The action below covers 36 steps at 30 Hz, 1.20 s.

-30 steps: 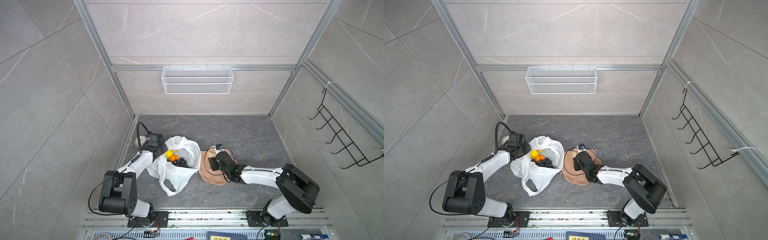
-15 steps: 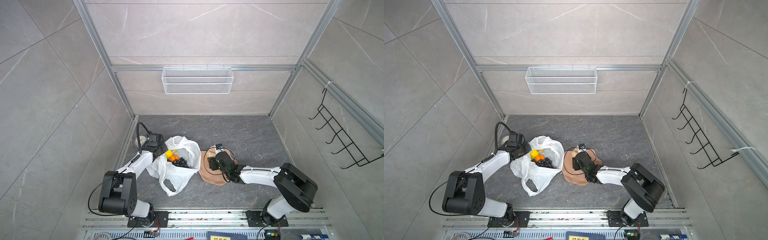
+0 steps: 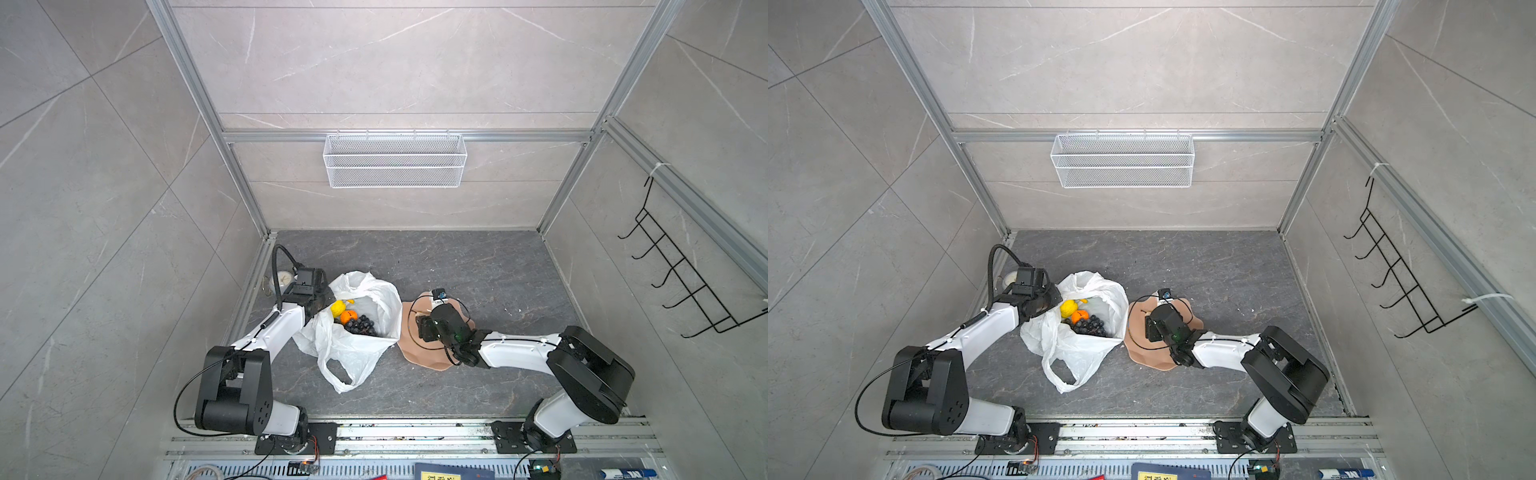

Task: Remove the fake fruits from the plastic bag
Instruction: 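Release the pear in the bowl and move the right gripper back into the bag, then grasp the yellow lemon inside the bag with the right gripper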

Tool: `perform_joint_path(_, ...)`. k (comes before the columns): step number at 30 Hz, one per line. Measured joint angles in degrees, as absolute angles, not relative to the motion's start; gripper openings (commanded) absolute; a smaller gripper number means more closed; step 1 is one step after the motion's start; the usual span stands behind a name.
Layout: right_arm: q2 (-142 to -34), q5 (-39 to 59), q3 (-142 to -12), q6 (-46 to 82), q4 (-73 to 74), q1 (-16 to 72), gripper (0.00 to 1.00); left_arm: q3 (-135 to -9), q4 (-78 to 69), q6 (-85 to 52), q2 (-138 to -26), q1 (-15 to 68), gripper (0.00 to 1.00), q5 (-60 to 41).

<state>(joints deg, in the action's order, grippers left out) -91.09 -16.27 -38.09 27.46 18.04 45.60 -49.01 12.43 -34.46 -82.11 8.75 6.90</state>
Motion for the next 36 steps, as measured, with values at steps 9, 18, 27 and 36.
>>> perform_joint_path(9,-88.5,-15.5,-38.1,27.4,14.1,45.6,0.69,-48.9,12.4,-34.4,-82.0,8.8,0.10,6.9)
perform_joint_path(18,-76.6,-14.7,-47.3,25.2,4.0,53.2,0.60,-46.0,12.7,-33.3,-78.0,8.9,0.09,8.9)
perform_joint_path(27,-94.7,-6.6,-70.3,24.7,1.8,60.8,0.49,-45.5,12.5,-32.9,-75.4,9.0,0.07,10.4)
perform_joint_path(36,-115.2,-4.8,-84.0,26.5,-2.4,60.2,0.47,-48.3,12.3,-33.5,-75.3,9.2,0.06,8.5)
